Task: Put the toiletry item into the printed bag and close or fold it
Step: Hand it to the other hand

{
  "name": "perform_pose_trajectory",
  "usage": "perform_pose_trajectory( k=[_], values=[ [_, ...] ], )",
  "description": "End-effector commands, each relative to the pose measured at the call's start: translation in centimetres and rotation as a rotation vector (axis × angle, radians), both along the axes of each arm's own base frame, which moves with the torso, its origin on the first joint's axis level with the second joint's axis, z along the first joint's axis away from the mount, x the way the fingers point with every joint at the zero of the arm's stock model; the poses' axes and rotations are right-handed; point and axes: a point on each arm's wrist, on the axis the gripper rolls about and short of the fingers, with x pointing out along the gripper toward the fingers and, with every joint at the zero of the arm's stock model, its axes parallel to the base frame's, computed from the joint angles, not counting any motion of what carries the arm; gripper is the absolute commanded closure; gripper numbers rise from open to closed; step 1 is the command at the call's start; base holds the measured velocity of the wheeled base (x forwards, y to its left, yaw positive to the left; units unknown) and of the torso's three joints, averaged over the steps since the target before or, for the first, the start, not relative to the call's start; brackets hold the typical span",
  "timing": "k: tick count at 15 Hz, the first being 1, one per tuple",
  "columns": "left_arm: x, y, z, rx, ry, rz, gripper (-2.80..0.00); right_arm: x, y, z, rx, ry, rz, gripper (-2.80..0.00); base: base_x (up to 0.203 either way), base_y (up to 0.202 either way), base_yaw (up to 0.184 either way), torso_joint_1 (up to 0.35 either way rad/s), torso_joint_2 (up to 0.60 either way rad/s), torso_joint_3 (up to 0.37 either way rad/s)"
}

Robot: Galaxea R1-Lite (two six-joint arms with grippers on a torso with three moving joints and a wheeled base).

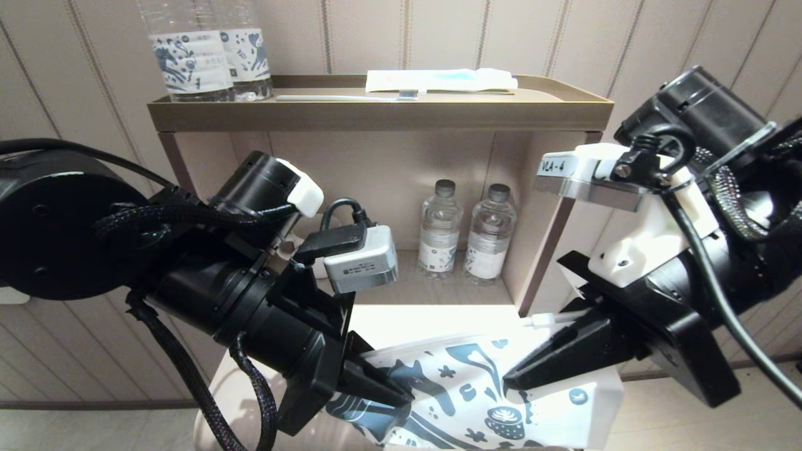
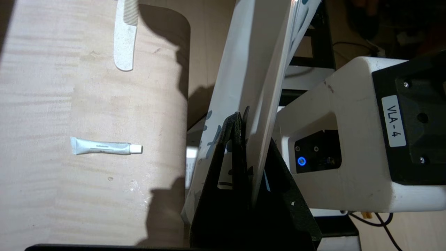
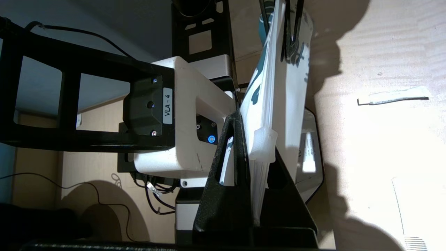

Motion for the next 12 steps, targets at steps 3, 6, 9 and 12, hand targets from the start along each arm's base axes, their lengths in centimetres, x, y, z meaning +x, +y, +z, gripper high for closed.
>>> perform_pose_trajectory(
  k=[3,6,9,12],
  values=[
    [-0.1,0.4,1.1,-0.047,-0.033,0.01,-2.8,-0.5,-0.3,-0.4,-0.009,0.019,0.003,0.0,0.0,0.0,0.0,0.0,0.0,0.0],
    [0.0,0.3,1.6,-0.066,-0.02,0.036,-2.8,-0.3,-0.1,-0.6,-0.017,0.045,-0.01,0.0,0.0,0.0,0.0,0.0,0.0,0.0],
    [0.2,0.2,2.7,-0.121,0.003,0.096,-2.8,0.2,0.3,-1.2,-0.015,0.051,-0.011,0.0,0.0,0.0,0.0,0.0,0.0,0.0],
    [0.4,0.0,4.0,-0.187,0.038,0.157,-2.8,0.6,1.4,-2.3,0.027,0.003,0.01,0.0,0.0,0.0,0.0,0.0,0.0,0.0]
  ],
)
